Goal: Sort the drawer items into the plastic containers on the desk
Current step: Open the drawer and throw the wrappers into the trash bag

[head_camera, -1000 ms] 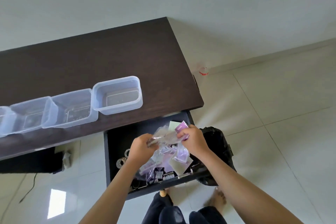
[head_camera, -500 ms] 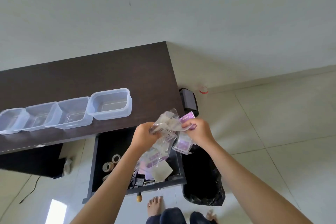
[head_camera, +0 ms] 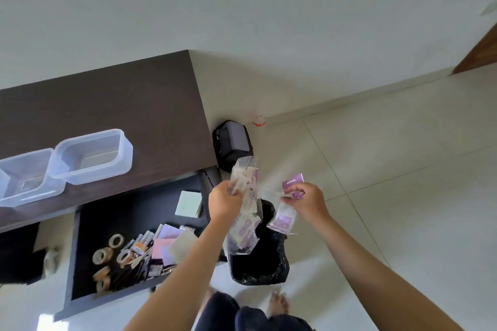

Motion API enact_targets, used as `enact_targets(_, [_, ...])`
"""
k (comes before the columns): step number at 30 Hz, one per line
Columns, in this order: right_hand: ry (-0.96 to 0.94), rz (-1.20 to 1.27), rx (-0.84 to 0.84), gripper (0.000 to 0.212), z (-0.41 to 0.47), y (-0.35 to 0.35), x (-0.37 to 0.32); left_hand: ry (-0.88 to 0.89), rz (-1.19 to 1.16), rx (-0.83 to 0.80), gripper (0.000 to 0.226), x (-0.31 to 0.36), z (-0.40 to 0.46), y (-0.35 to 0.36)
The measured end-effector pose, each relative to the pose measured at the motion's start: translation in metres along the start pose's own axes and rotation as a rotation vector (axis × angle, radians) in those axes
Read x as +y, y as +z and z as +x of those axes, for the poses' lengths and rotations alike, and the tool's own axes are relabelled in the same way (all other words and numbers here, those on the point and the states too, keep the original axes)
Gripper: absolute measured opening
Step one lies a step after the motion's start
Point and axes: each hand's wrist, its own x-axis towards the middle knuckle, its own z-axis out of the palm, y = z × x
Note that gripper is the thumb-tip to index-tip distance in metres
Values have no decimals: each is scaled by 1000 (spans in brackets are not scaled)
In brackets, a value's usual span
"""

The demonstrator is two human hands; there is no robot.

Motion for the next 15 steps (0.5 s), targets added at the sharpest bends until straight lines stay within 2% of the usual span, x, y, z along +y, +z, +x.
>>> enact_targets(3, [101, -29, -54, 25, -10, -1, 27, -85, 22, -4, 15, -16, -8, 30])
enact_targets(7, [171, -100, -99, 33, -17, 7, 56, -139, 39, -37, 30, -43, -17, 64])
enact_targets(11, [223, -151, -142, 33, -15, 25, 79, -195, 69, -53, 18, -71, -19, 90])
enact_targets(15, [252, -207, -198, 28, -4, 55, 112, -304, 104, -61, 24, -111, -10, 118])
